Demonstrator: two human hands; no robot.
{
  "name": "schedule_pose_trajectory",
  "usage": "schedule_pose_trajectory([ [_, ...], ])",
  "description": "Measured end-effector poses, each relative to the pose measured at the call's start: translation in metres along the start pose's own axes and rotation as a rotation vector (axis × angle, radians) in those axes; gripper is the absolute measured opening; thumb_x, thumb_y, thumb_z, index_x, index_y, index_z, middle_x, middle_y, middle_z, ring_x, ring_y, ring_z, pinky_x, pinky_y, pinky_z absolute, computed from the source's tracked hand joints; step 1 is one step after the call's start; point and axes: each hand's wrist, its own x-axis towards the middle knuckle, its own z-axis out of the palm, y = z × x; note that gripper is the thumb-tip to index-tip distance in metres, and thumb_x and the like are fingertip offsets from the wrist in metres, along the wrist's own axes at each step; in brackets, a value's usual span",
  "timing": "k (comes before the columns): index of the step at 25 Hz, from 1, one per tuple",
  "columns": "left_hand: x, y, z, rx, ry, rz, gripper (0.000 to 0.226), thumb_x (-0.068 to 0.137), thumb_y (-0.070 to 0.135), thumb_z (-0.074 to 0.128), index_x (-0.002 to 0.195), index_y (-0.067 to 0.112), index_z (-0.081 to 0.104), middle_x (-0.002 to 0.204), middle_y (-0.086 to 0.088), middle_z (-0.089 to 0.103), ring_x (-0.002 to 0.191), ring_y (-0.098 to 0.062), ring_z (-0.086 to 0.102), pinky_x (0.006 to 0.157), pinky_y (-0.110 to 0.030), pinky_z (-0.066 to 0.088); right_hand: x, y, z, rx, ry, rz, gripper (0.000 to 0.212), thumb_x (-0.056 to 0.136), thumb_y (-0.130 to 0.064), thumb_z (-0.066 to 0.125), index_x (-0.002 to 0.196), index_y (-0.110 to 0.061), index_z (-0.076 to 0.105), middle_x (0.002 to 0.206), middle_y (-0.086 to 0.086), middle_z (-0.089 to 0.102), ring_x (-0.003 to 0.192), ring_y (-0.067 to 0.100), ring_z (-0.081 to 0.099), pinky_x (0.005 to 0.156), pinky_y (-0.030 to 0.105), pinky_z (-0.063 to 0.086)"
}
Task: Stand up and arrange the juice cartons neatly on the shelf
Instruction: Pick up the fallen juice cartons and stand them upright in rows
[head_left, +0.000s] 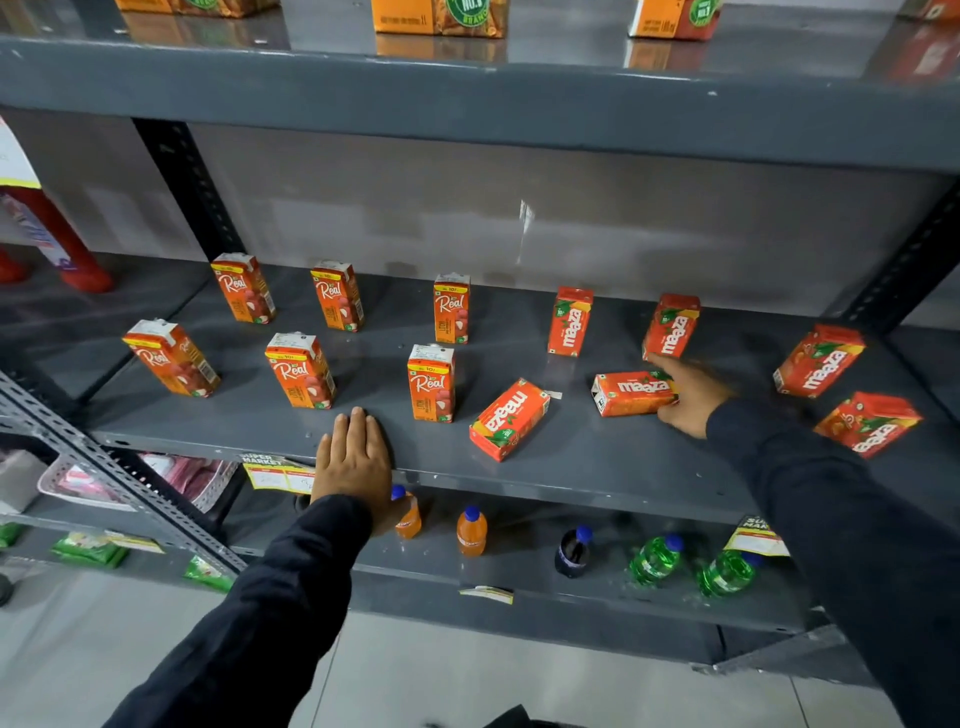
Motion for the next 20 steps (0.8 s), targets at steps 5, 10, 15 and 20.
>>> schedule_pose_trajectory([
  [5, 0.000, 0.001, -0.004, 0.005, -0.022, -0.001, 0.118, 0.076, 0.067, 0.059, 0.148, 0.002, -0.009, 0.159, -0.016, -0.010, 0.146, -0.034, -0.009, 0.119, -0.046, 0.002, 0.000, -0.007, -0.004, -0.118, -0.087, 0.027, 0.050, 0.064, -0.018, 0.076, 0.112, -0.015, 0.060, 0.116, 0.012, 0.062, 0.098, 0.027, 0.058, 0.085, 0.034, 0.048],
  [10, 0.000, 0.001, -0.002, -0.003, -0.003, 0.010, 0.120, 0.074, 0.069, 0.061, 0.148, 0.002, -0.007, 0.159, -0.016, -0.007, 0.146, -0.034, -0.007, 0.120, -0.047, 0.003, -0.040, 0.003, 0.014, 0.572, 0.092, 0.131, 0.054, 0.062, -0.003, 0.081, 0.107, -0.024, 0.061, 0.103, 0.007, 0.067, 0.094, 0.026, 0.064, 0.083, 0.035, 0.051],
  [15, 0.001, 0.001, 0.000, -0.002, 0.006, 0.015, 0.122, 0.073, 0.070, 0.062, 0.148, 0.002, -0.007, 0.159, -0.015, -0.006, 0.146, -0.034, -0.007, 0.120, -0.047, 0.004, -0.080, 0.002, 0.029, 1.289, 0.068, 0.085, 0.062, 0.071, 0.026, 0.059, 0.105, -0.027, 0.059, 0.102, 0.005, 0.061, 0.086, 0.012, 0.064, 0.071, 0.025, 0.058],
  [20, 0.000, 0.000, 0.001, 0.009, 0.004, 0.017, 0.123, 0.072, 0.070, 0.062, 0.148, 0.002, -0.006, 0.159, -0.016, -0.006, 0.146, -0.035, -0.006, 0.120, -0.047, 0.006, -0.102, -0.005, 0.017, 1.454, -0.084, 0.003, 0.067, 0.052, 0.016, 0.072, 0.105, -0.023, 0.059, 0.095, 0.001, 0.065, 0.078, 0.012, 0.070, 0.064, 0.027, 0.059],
])
